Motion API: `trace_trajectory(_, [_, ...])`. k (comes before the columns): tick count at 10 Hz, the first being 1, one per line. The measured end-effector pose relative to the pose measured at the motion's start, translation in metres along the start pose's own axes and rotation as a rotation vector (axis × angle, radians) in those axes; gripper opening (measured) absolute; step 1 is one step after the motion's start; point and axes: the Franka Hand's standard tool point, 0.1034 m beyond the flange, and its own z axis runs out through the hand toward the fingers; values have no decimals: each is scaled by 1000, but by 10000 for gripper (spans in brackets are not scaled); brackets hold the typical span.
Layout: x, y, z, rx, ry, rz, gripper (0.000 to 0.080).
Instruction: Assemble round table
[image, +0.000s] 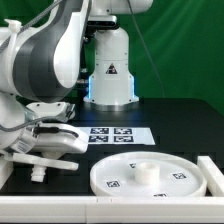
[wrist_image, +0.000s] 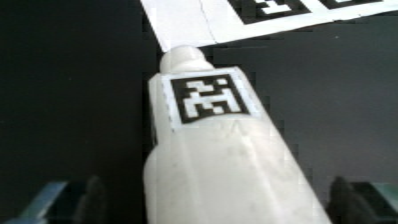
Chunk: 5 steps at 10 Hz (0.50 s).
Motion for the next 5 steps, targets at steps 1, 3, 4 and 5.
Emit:
trace_trajectory(1, [0,0,0,0,0,0,513])
trace_trajectory(3, [0,0,0,0,0,0,405])
trace_trajectory(4, [0,-3,-2,-3,5,-2,405])
trace_trajectory(5, [-8,-14,-12,-7,8,-1,405])
